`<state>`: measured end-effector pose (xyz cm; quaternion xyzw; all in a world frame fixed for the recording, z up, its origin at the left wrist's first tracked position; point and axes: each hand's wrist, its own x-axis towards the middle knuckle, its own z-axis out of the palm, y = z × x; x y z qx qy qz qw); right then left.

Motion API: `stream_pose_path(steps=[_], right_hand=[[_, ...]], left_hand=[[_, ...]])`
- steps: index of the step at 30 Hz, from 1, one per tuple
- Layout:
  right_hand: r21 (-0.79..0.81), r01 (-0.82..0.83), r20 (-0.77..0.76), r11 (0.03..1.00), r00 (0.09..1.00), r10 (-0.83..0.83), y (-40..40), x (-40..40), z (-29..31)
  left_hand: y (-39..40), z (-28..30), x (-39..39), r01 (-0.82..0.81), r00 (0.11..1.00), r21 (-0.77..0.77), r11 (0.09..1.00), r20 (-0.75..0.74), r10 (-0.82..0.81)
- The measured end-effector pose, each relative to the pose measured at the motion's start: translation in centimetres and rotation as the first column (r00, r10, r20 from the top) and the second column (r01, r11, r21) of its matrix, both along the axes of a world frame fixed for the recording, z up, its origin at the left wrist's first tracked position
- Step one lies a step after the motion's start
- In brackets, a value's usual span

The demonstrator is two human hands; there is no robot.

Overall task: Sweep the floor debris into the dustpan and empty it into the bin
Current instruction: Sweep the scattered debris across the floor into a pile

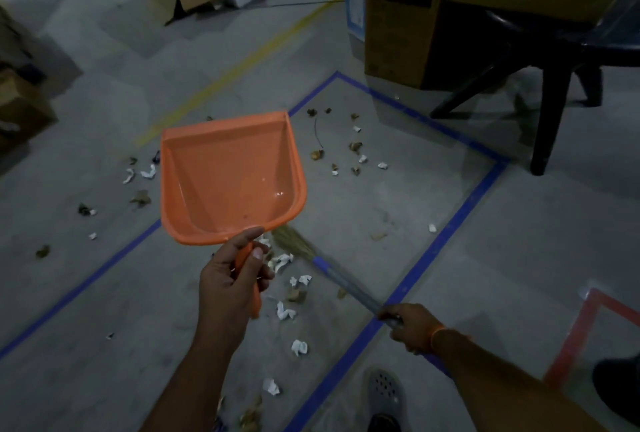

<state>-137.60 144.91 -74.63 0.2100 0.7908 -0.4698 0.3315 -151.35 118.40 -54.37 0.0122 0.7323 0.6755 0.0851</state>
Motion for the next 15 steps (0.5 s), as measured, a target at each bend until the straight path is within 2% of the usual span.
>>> stream_pose_path(steps=[4,7,11,15], right_hand=[[0.035,0.064,-0.024,0.997,0.998,-0.063,2.8,1.0,0.0],[0.082,0.203,-0.026,0.976,0.979,-0.202,4.9,2.8,0.1],[0.138,0.398,-0.014,0.907,0.916,-0.4,7.5,6.0,-0.1],[0.193,0.524,-0.026,0.829,0.848,-0.53,8.5,9.6,0.3]], left_hand=[[1.1,-0.2,-0.6,-0.004,1.0,0.0,1.0,-0.005,0.004],[1.9,-0.3,-1.0,0.016,1.0,-0.012,1.0,0.003,-0.016],[2.6,-0.5,-1.4,0.056,0.998,-0.004,0.998,-0.006,-0.056],[2.6,-0.7,-0.9,0.083,0.996,0.0,0.997,-0.01,-0.083]])
